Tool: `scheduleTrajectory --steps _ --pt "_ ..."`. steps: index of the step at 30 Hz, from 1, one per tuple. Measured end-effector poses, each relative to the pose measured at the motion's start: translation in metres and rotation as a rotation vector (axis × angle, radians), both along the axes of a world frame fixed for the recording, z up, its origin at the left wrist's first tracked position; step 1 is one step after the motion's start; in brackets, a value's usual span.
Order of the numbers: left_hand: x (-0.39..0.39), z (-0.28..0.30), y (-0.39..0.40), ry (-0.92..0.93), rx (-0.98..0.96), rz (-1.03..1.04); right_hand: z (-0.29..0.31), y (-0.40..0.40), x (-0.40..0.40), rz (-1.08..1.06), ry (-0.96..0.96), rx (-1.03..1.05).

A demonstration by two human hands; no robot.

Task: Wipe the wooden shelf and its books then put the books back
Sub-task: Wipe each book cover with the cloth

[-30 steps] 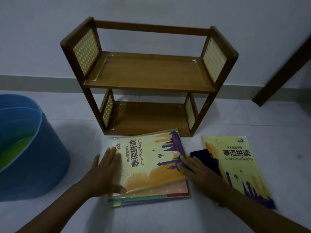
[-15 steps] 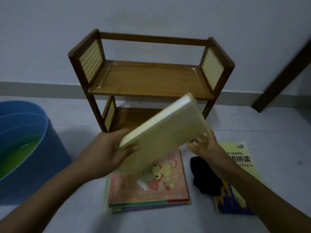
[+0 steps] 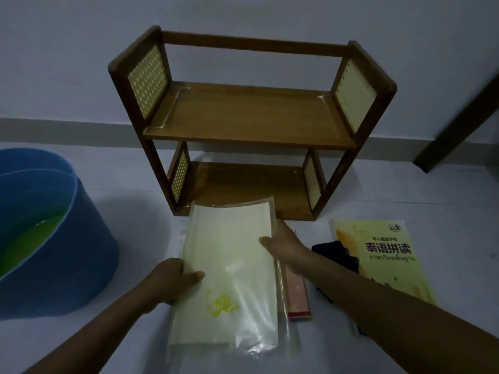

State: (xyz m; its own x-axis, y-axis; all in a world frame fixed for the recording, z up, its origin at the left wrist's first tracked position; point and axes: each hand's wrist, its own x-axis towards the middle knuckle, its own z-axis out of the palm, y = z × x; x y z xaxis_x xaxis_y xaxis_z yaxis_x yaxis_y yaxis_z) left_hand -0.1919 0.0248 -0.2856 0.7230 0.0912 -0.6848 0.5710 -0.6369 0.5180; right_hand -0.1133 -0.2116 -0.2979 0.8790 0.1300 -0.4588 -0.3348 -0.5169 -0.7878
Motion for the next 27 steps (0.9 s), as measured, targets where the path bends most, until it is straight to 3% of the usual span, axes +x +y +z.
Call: scheduleTrajectory --steps 6,9,11,13,16,21,24,27 --pt "-0.002 -0.012 -0.002 0.032 0.312 -0.253 -0.002 -0.005 -0.002 0.055 -0.130 -0.148" --pt "-0.007 -0.015 0.008 -0.287 0.567 -0.367 0.000 -0.051 -0.019 0.072 -0.363 -0.330" --pt "-0.005 -0.023 0.024 -0.447 0.493 -0.430 -0.012 -0.097 -0.035 0.105 -0.540 -0.634" --pt "-0.003 -0.029 0.036 -0.437 0.409 -0.624 -0.033 -0.132 -0.054 0.211 -0.439 -0.859" --pt "0.001 -0.038 0.043 -0.400 0.408 -0.763 -0.063 -0.151 -0.057 0.286 -0.354 -0.758" --pt "0.003 -0.038 0.043 -0.394 0.426 -0.752 -0.020 -0.118 -0.032 -0.074 -0.482 -0.371" --pt "0.004 -0.034 0.041 -0.404 0.421 -0.766 0.000 -0.069 -0.053 0.115 -0.569 -0.348" --pt "0.007 -0.032 0.040 -0.394 0.393 -0.764 -0.023 -0.014 -0.108 0.449 -0.675 -0.485"
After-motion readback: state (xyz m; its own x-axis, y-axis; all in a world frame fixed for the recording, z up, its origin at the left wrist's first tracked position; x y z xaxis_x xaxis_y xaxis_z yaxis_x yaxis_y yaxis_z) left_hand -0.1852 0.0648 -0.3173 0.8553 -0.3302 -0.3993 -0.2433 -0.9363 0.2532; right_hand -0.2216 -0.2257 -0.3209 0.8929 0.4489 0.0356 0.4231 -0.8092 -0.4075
